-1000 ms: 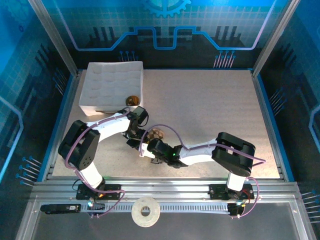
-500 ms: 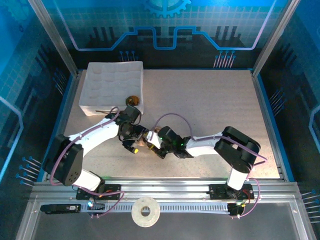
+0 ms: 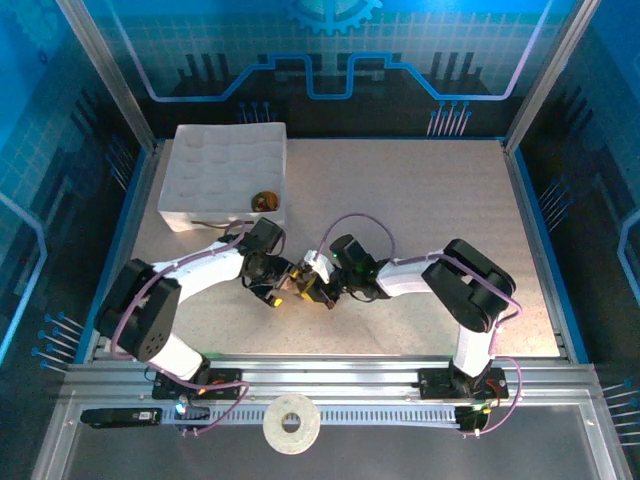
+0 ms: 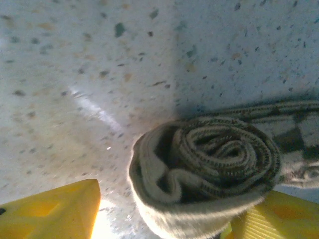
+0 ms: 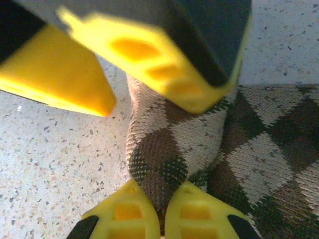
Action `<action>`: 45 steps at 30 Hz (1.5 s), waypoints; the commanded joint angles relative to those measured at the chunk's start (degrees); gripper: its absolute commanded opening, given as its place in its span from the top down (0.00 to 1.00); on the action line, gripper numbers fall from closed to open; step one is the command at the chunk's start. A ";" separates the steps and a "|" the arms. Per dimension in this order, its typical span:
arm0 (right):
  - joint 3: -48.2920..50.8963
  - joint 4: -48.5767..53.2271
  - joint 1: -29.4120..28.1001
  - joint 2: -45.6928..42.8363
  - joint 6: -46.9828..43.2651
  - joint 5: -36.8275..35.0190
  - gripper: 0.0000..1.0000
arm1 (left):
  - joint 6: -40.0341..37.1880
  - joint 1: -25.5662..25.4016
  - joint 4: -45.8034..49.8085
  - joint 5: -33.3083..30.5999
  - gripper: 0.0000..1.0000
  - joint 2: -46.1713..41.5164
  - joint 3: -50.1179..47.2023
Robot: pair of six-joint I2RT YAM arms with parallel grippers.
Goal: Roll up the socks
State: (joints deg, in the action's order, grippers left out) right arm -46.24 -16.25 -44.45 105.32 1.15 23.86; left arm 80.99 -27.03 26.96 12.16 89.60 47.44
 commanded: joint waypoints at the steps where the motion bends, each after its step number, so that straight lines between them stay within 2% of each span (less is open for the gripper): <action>1: 2.21 14.71 1.88 6.24 1.92 -0.68 1.00 | -2.01 -1.57 0.74 -0.80 0.39 4.15 0.77; 4: 1.49 15.10 2.86 6.90 1.30 0.02 1.00 | -2.80 -2.34 2.90 -1.65 0.56 6.99 0.07; 9: -0.39 16.33 3.09 5.71 -3.88 -1.22 1.00 | -3.25 -2.77 6.20 -0.89 0.95 8.43 -2.52; 11: -2.35 18.09 2.90 5.52 -7.90 -1.29 1.00 | -2.63 -2.77 8.94 -0.76 1.00 7.07 -3.50; 14: -7.06 21.62 2.08 5.66 -14.92 -1.23 0.99 | -0.38 -2.81 13.32 -0.83 1.00 3.32 -5.42; 17: -10.18 23.43 1.52 4.98 -19.83 -0.09 0.94 | 4.40 -3.69 14.01 0.10 1.00 -1.05 -7.90; 20: -8.59 19.41 0.52 0.58 -21.08 -0.50 0.73 | 8.55 -5.02 15.55 -0.35 1.00 -3.06 -7.29; 22: -6.01 16.27 -1.89 -3.87 -22.03 -4.90 0.64 | 9.97 -5.58 16.75 -0.79 1.00 -2.09 -5.27; 29: 6.16 6.76 -11.31 -17.50 -17.92 -24.18 0.50 | 6.95 -5.72 23.71 -1.33 1.00 8.59 5.77; 31: 8.35 4.51 -14.27 -19.29 -15.85 -28.59 0.41 | 5.87 -5.71 24.79 -1.36 1.00 11.35 8.51; 34: 8.33 3.37 -17.15 -18.48 -13.63 -33.05 0.40 | 4.65 -5.67 25.96 -1.27 1.00 14.31 11.74; 38: 5.80 2.59 -18.81 -15.61 -12.74 -34.98 0.40 | 4.00 -5.72 26.18 -0.84 1.00 16.68 13.44; 45: 0.88 4.74 -19.17 -8.19 -10.49 -34.56 0.51 | 3.53 -5.62 25.25 -0.38 1.00 18.59 14.87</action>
State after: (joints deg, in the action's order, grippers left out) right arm -43.07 -11.64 -63.00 94.21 -11.35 -9.19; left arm 85.36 -32.05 51.86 12.51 103.85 64.25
